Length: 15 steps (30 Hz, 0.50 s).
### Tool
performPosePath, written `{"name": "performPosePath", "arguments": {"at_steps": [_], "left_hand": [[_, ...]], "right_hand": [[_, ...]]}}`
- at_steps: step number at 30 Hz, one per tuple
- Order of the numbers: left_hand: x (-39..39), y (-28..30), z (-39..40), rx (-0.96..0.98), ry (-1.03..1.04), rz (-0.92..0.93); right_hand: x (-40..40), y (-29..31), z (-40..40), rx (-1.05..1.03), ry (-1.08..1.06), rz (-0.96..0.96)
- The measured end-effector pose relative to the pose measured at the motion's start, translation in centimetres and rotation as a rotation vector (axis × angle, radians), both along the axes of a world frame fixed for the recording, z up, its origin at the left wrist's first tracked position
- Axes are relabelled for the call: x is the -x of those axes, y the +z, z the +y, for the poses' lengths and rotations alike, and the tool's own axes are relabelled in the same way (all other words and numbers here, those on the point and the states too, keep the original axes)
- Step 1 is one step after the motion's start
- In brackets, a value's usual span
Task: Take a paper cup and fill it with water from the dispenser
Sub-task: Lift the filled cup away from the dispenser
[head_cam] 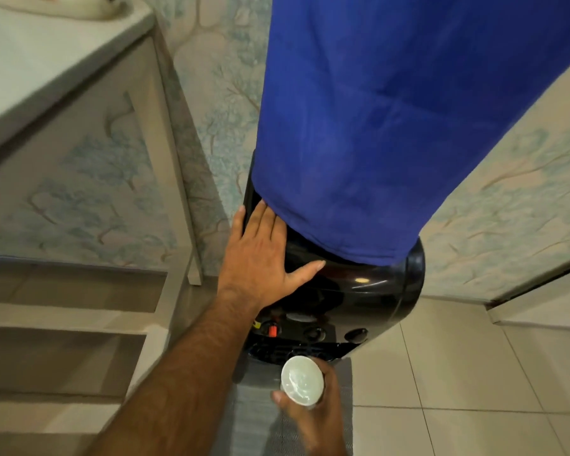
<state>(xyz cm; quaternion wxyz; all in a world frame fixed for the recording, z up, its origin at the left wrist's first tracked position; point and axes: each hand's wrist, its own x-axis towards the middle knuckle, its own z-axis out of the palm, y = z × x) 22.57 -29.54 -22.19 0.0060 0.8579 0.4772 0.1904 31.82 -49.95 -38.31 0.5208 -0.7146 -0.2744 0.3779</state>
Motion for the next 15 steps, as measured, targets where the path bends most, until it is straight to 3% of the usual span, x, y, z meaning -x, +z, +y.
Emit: {"name": "performPosePath", "arguments": {"at_steps": [8, 15], "left_hand": [[0.5, 1.4, -0.5, 0.151, -0.017, 0.112], [3.7, 3.8, -1.3, 0.186, 0.026, 0.228]], "right_hand": [[0.2, 11.8, 0.7, -0.143, 0.086, -0.082], [0.8, 21.3, 3.4, -0.246, 0.151, -0.026]]}}
